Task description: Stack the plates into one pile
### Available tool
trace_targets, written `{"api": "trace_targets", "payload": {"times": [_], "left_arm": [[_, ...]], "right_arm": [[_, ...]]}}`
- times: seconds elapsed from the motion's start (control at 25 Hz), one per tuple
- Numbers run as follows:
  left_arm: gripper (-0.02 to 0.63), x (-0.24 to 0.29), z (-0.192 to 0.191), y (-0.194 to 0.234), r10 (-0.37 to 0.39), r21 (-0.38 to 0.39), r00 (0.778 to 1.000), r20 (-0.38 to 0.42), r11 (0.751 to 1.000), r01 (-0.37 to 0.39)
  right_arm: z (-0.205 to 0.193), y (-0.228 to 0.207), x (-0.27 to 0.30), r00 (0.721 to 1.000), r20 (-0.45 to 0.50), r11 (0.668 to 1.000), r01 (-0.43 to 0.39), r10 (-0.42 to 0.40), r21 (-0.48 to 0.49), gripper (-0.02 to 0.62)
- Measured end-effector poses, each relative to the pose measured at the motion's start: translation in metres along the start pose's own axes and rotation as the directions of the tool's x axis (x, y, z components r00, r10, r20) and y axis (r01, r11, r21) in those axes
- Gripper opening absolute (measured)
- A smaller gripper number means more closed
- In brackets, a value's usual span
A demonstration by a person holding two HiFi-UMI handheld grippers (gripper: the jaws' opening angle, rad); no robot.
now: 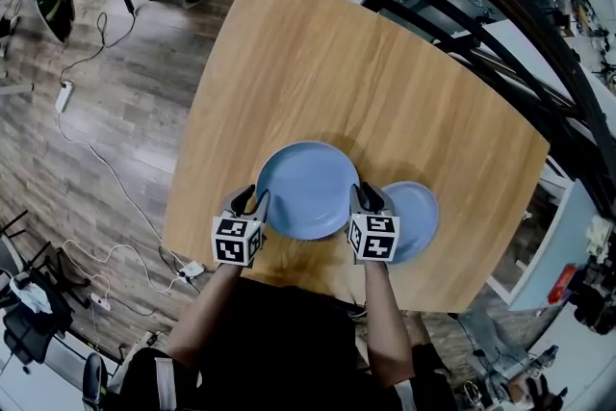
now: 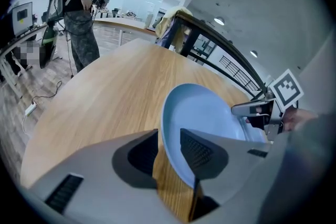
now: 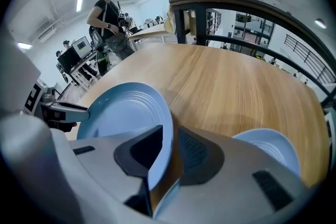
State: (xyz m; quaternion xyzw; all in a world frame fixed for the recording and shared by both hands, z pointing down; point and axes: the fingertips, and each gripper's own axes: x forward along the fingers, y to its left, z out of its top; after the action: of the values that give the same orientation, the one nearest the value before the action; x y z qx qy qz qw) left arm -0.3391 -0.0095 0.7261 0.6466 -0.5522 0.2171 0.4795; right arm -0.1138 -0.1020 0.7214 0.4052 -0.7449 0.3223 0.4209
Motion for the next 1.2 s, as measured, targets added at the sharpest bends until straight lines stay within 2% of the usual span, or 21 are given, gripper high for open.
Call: {"api": "trace_targets", "payload": {"times": [0.44, 0.96, 1.2], "left_arm": [[0.137, 0.008, -0.004, 0.0, -0.004, 0.006, 0.999, -0.038, 1.0, 0.004], [0.062, 0.008, -0.007, 0.003, 0.02, 0.003, 0.999, -0.036, 1.0, -0.02], [0.058, 0.008, -0.007, 0.005, 0.014, -0.008, 0.999, -0.03, 1.0, -0.014]], "right_arm": [[-0.001, 0.0, 0.014, 0.996, -0.089, 0.998, 0.0, -0.006, -0.064, 0.09], [-0.005, -0.002, 0.014, 0.994, -0.113, 0.995, -0.011, 0.0, -0.1, 0.049], [-0.006, 0.0, 0.015, 0.993, -0.122, 0.995, -0.015, 0.003, -0.1, 0.044]]}}
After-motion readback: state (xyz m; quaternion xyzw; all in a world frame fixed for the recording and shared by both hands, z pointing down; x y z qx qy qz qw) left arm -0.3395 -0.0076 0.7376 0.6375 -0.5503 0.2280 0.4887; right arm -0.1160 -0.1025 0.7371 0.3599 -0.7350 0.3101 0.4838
